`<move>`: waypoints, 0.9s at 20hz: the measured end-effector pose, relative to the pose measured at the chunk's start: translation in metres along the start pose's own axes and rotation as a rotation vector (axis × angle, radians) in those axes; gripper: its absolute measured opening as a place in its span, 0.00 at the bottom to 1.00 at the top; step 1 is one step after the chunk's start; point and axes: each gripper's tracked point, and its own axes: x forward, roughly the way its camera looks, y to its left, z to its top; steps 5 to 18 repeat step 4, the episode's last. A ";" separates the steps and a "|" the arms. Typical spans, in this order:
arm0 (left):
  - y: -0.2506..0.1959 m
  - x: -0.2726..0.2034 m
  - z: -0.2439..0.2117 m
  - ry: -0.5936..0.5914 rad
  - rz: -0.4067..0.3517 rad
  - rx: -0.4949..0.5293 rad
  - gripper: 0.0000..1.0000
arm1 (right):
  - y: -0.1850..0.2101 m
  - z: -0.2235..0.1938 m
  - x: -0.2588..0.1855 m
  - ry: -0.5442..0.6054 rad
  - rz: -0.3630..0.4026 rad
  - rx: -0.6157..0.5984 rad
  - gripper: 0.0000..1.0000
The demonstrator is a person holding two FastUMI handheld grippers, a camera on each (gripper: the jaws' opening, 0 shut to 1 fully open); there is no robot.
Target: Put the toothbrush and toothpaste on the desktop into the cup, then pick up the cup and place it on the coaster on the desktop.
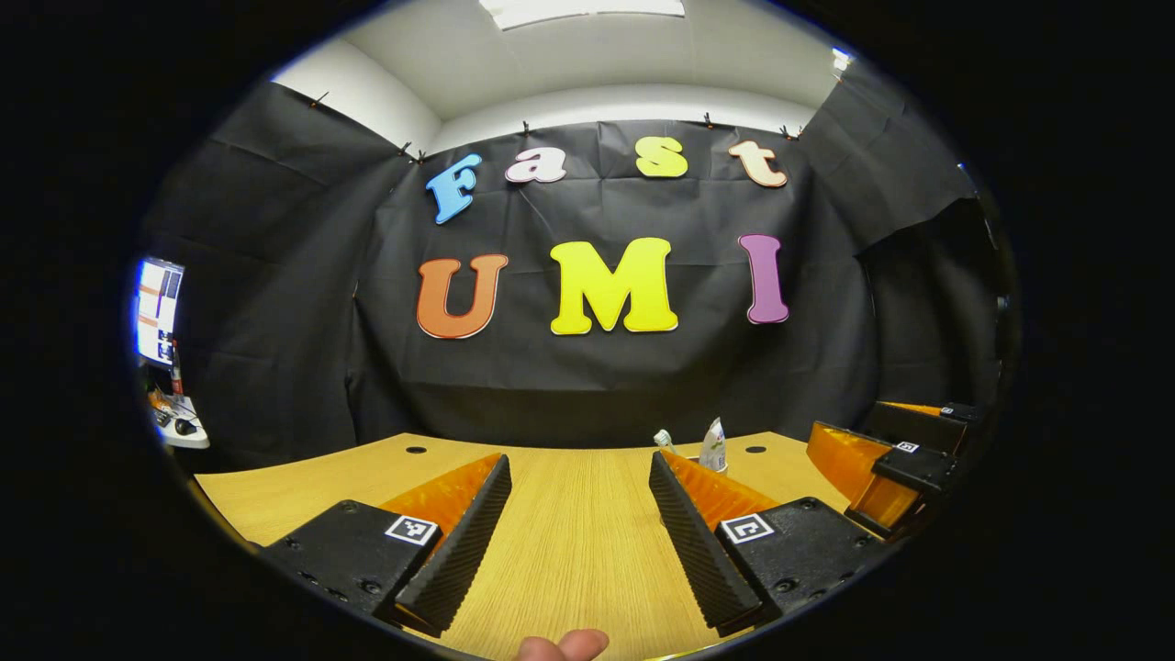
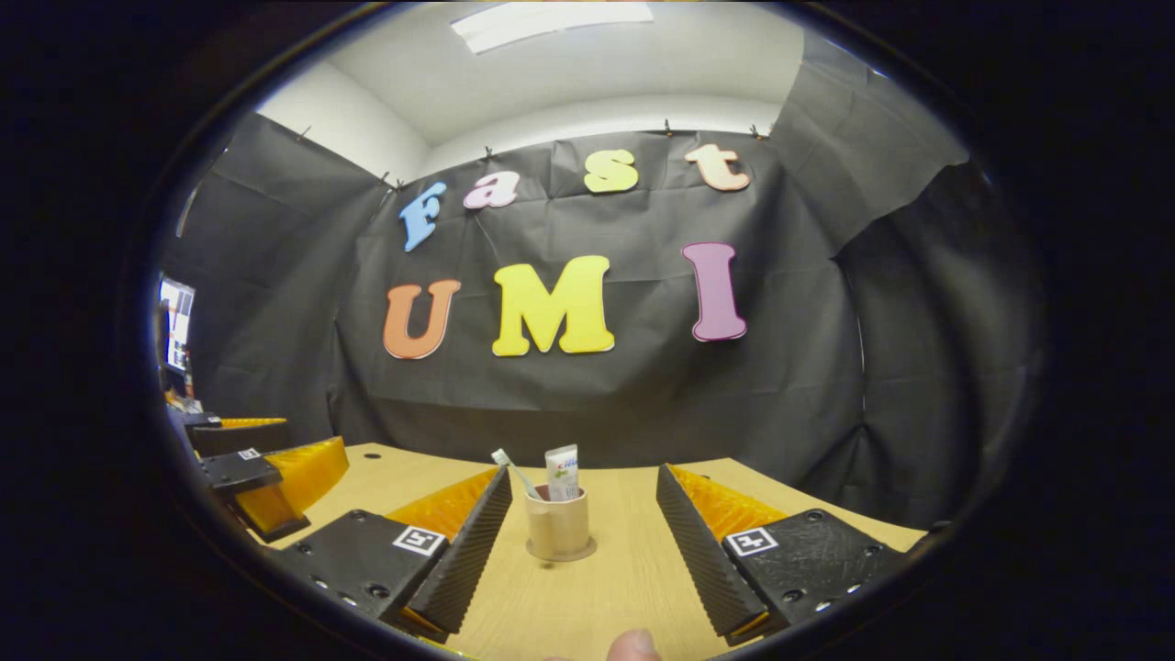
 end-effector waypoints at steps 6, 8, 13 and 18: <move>0.005 0.001 0.007 -0.029 0.008 0.005 0.96 | 0.001 0.003 -0.002 -0.010 -0.001 -0.008 0.96; 0.005 0.001 0.007 -0.029 0.008 0.005 0.96 | 0.001 0.003 -0.002 -0.010 -0.001 -0.008 0.96; 0.005 0.001 0.007 -0.029 0.008 0.005 0.96 | 0.001 0.003 -0.002 -0.010 -0.001 -0.008 0.96; 0.005 0.001 0.007 -0.029 0.008 0.005 0.96 | 0.001 0.003 -0.002 -0.010 -0.001 -0.008 0.96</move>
